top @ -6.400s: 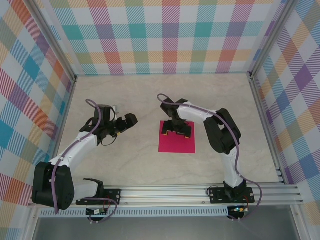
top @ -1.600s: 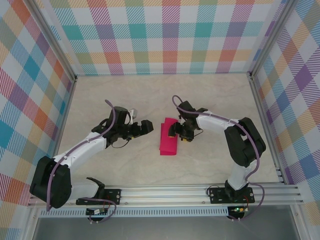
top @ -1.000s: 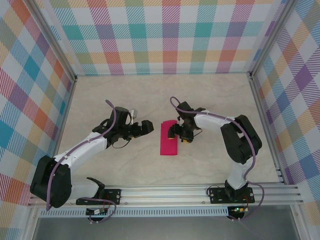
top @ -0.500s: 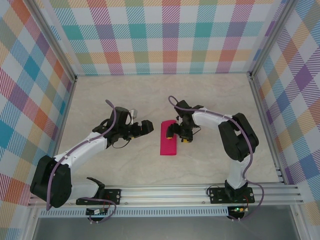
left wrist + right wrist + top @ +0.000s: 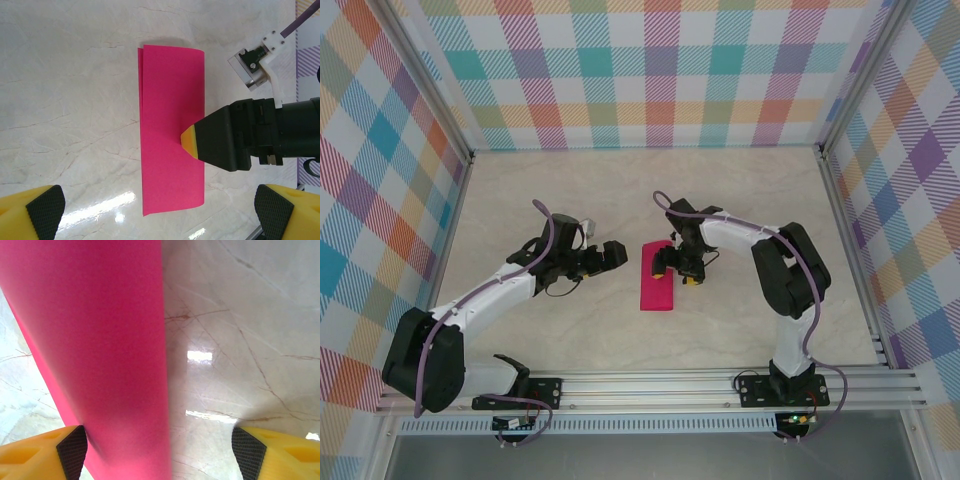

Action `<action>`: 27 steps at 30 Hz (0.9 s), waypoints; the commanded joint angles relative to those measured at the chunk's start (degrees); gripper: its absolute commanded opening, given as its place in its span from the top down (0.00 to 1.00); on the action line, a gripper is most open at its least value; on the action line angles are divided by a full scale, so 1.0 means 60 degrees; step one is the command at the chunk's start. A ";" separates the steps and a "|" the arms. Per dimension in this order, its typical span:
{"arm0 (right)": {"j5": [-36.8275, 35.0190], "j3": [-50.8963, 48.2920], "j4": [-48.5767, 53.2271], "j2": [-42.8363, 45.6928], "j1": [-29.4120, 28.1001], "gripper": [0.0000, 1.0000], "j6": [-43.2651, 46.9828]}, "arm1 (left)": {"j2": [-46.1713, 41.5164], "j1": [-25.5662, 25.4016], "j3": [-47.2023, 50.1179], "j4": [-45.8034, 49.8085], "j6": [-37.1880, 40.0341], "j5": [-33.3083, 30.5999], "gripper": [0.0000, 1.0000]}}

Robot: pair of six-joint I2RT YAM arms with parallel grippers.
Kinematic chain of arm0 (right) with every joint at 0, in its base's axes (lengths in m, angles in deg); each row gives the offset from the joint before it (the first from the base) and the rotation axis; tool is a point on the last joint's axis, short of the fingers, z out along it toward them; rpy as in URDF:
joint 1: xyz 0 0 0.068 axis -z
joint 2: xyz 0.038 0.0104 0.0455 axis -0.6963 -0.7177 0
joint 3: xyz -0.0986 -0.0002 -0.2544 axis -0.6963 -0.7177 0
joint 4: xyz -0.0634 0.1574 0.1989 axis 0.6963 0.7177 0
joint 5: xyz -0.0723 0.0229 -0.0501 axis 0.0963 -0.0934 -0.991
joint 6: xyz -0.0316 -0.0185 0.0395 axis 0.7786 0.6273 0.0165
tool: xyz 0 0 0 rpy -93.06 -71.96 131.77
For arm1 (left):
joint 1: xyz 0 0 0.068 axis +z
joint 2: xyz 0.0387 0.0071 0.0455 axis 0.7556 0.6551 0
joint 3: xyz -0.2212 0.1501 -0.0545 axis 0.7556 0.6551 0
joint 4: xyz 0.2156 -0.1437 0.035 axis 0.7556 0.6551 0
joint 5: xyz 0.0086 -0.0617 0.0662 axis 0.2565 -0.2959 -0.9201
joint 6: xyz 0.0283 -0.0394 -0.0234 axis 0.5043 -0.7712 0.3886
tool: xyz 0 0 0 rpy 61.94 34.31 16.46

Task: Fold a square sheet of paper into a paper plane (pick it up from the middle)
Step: Hold the square sheet of paper at the center of the table.

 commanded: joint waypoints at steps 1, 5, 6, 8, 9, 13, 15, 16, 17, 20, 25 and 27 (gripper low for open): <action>-0.0660 -0.0118 0.0441 -0.0700 -0.0020 0.19 0.0231 | 0.0054 -0.0072 -0.0316 -0.0047 0.0002 -0.0010 0.00; -0.0770 0.0010 0.0641 -0.0875 -0.0020 0.19 0.0190 | 0.0158 -0.0076 -0.0367 -0.0076 -0.0024 0.0017 0.01; -0.0800 0.0022 0.0660 -0.0929 -0.0021 0.19 0.0176 | 0.0163 -0.0076 -0.0365 -0.0078 -0.0016 0.0029 0.01; -0.0889 0.0052 0.0708 -0.1016 -0.0020 0.19 0.0130 | 0.0215 -0.0076 -0.0381 -0.0061 0.0004 0.0031 0.02; -0.0906 0.0052 0.0736 -0.1059 -0.0020 0.19 0.0116 | 0.0227 -0.0076 -0.0385 -0.0061 -0.0005 0.0031 0.02; -0.1072 0.0154 0.0929 -0.1194 -0.0032 0.19 0.0167 | 0.0242 -0.0076 -0.0352 -0.0032 0.0051 0.0035 0.04; -0.1179 0.0226 0.1046 -0.1253 -0.0024 0.19 0.0237 | 0.0261 -0.0069 -0.0345 -0.0032 0.0076 0.0045 0.05; -0.1219 0.0262 0.1117 -0.1272 -0.0020 0.19 0.0276 | 0.0284 -0.0073 -0.0352 -0.0032 0.0090 0.0047 0.06; -0.1277 0.0319 0.1204 -0.1313 -0.0020 0.19 0.0320 | 0.0295 -0.0074 -0.0369 -0.0010 0.0094 0.0062 0.08; -0.1288 0.0360 0.1262 -0.1329 -0.0020 0.19 0.0396 | 0.0329 -0.0076 -0.0341 -0.0043 0.0101 0.0075 0.08; -0.1280 0.0475 0.1320 -0.1288 -0.0028 0.20 0.0465 | 0.0405 -0.0076 -0.0352 -0.0090 0.0095 0.0138 0.09; -0.1272 0.0520 0.1349 -0.1286 -0.0020 0.20 0.0504 | 0.0423 -0.0076 -0.0377 -0.0105 0.0103 0.0178 0.10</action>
